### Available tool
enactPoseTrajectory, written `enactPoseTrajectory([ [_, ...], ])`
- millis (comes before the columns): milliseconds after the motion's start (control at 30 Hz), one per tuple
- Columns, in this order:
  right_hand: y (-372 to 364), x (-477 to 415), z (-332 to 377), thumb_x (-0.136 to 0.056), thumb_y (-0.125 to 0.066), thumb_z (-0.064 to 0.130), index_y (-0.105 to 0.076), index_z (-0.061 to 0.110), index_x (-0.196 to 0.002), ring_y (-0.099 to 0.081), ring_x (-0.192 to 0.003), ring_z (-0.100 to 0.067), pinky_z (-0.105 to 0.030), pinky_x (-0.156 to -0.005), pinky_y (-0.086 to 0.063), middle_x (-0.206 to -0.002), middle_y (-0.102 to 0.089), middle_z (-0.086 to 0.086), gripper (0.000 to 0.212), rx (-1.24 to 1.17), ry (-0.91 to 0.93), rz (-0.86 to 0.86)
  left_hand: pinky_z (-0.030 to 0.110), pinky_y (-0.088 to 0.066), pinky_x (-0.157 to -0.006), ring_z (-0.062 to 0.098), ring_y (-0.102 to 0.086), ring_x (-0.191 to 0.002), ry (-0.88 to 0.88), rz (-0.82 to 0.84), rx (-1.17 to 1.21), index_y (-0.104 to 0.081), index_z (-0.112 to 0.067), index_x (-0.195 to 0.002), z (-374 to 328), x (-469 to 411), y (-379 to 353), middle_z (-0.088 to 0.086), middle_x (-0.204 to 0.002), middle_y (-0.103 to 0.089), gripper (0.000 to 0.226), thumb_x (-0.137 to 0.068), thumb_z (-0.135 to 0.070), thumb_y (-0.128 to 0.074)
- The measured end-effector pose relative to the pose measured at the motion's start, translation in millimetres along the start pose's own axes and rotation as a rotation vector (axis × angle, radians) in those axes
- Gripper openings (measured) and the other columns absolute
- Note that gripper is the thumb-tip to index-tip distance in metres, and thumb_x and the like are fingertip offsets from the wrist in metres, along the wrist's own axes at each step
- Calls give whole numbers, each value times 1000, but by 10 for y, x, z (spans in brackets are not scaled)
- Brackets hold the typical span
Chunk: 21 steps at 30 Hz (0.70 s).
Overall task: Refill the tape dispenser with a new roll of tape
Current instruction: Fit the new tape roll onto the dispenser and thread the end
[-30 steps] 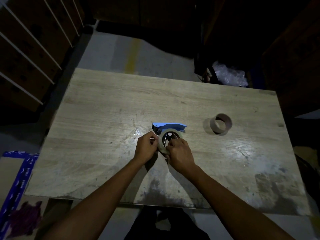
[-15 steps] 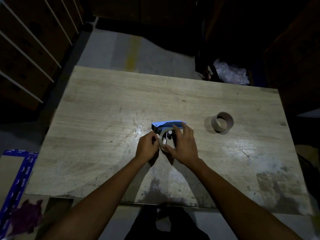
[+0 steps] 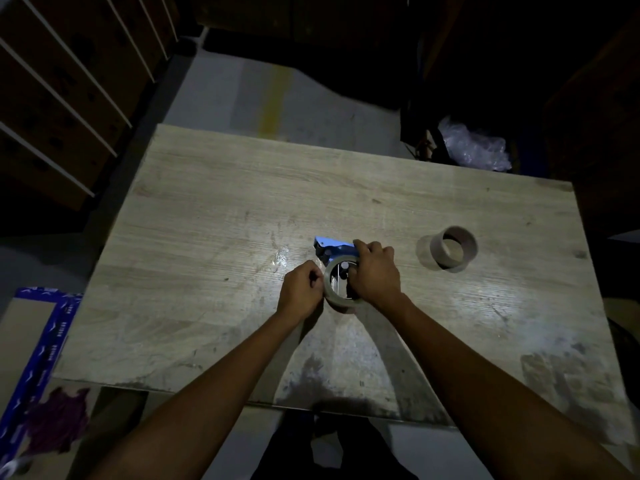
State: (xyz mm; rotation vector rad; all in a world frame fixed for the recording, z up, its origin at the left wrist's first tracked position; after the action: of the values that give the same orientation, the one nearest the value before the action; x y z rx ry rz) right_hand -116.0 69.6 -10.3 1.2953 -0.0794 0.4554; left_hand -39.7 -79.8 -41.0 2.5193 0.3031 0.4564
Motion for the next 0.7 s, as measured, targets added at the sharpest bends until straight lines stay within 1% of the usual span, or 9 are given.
enactPoseTrajectory([
  [100, -38, 80, -99, -89, -56, 31, -40, 16, -143, -46, -116, -38, -40, -84, -46, -128, -52, -18, 59, -91, -72, -12, 23, -44, -59, 18, -61, -67, 33, -12, 36, -61, -12, -80, 40, 25, -25, 5, -73, -66, 9, -87, -6, -60],
  [200, -104, 166, -188, -88, -55, 39, -48, 17, -134, -55, -104, -37, -39, -80, -47, -114, -60, -15, 52, -169, -109, -8, 21, -43, -58, 16, -60, -65, 64, -36, 52, -59, -14, -79, 52, 60, -53, 3, -72, -65, 12, -87, -6, -60],
  [267, -140, 223, -230, -86, -53, 43, -51, 19, -129, -59, -99, -34, -38, -77, -50, -108, -63, -12, 50, -200, -118, -10, 13, -40, -56, 12, -57, -63, 73, -45, 70, -59, -13, -80, 38, 90, -83, 1, -71, -63, 12, -88, -4, -61],
  [367, -141, 256, -277, -86, -56, 39, -54, 19, -125, -61, -92, -27, -37, -75, -52, -102, -65, -7, 44, -215, -102, -33, 11, -41, -54, 7, -54, -62, 86, -45, 65, -59, -12, -81, 24, 122, -117, 0, -72, -62, 12, -89, -4, -61],
  [400, -128, 249, -287, -87, -57, 36, -55, 19, -123, -62, -90, -25, -37, -74, -53, -101, -65, -6, 41, -213, -100, -34, 11, -40, -55, 8, -55, -63, 87, -46, 59, -59, -13, -81, 24, 122, -122, 1, -73, -63, 12, -89, -4, -62],
  [500, -113, 216, -303, -88, -57, 31, -56, 19, -121, -63, -85, -22, -38, -72, -55, -98, -67, -4, 35, -203, -99, -11, 26, -46, -60, 15, -59, -65, 74, -48, 55, -60, -12, -81, 8, 94, -129, 4, -73, -65, 12, -88, -4, -62],
  [567, -110, 197, -304, -89, -57, 31, -54, 20, -121, -64, -85, -21, -39, -72, -56, -99, -67, -3, 34, -201, -81, -13, 33, -50, -63, 19, -62, -67, 71, -57, 48, -61, -11, -81, -11, 77, -127, 6, -74, -66, 10, -87, -3, -62],
  [700, -120, 143, -337, -91, -57, 29, -56, 18, -118, -64, -85, -23, -34, -69, -51, -100, -65, -4, 29, -170, -93, -17, 38, -52, -66, 24, -64, -71, 76, -82, 64, -62, -10, -83, -32, 77, -145, 8, -74, -67, 9, -87, -2, -61],
])
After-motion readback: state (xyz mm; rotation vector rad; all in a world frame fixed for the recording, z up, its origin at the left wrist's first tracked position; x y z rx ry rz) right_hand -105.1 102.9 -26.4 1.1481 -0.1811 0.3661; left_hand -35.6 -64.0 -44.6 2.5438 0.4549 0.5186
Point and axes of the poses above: each hand's wrist, its own x-axis away from the middle knuckle, its own y-axis out of the back of the hand, z = x × y, the point moved 6 cm from there along -x, towards the middle knuckle
